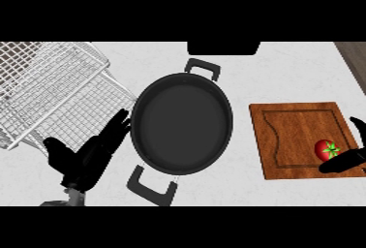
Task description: Pick the tomato from the cutting board and place it in the pot
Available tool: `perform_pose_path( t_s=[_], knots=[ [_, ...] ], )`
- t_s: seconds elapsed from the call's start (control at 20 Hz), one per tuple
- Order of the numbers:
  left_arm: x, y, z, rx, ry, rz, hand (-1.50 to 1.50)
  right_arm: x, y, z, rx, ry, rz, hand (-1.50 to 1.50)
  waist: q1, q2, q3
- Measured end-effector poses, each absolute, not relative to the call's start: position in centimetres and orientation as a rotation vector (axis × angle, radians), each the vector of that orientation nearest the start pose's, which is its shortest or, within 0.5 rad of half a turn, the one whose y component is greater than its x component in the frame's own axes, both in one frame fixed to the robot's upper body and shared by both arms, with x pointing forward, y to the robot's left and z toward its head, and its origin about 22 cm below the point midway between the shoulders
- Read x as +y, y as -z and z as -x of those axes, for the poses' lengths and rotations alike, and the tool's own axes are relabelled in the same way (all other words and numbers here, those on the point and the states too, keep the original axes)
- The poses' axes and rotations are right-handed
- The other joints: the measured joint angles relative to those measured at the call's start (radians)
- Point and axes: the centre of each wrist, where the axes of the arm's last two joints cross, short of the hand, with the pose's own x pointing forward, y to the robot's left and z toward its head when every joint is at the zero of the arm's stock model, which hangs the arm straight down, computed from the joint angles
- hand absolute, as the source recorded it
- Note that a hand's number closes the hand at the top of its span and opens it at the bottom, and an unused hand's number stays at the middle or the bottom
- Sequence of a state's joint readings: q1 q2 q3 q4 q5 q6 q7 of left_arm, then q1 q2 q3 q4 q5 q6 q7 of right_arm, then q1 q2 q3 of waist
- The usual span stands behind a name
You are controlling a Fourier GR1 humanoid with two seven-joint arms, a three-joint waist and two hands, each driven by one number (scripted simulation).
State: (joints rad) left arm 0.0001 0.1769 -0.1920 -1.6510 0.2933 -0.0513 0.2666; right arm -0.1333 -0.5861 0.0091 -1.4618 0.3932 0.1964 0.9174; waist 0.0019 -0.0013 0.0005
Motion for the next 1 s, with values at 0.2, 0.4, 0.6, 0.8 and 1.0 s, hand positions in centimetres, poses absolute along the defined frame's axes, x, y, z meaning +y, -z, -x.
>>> perform_pose_path(
  t_s=[0.2,0.4,0.6,0.8,1.0],
  knots=[
    [21.6,-2.2,-24.0,-1.329,0.146,0.268,0.0,-36.0,-6.7,-27.5,-0.524,-0.482,0.883,-1.5,0.0,0.0,0.001],
    [22.0,-2.2,-24.2,-1.326,0.14,0.263,0.0,-35.8,-6.0,-27.1,-0.515,-0.487,0.875,-1.5,-0.001,0.0,0.0],
    [21.7,-2.3,-24.0,-1.324,0.143,0.267,0.0,-36.5,-5.0,-27.0,-0.488,-0.491,0.872,-1.5,-0.001,0.0,0.0],
    [21.6,-2.6,-23.7,-1.322,0.146,0.271,0.0,-35.9,-4.1,-27.3,-0.478,-0.495,0.869,-1.5,0.0,0.001,0.0],
    [21.4,-2.5,-23.5,-1.32,0.148,0.272,0.0,-36.2,-2.7,-27.5,-0.485,-0.487,0.86,1.5,0.0,0.001,-0.001]
  ],
)
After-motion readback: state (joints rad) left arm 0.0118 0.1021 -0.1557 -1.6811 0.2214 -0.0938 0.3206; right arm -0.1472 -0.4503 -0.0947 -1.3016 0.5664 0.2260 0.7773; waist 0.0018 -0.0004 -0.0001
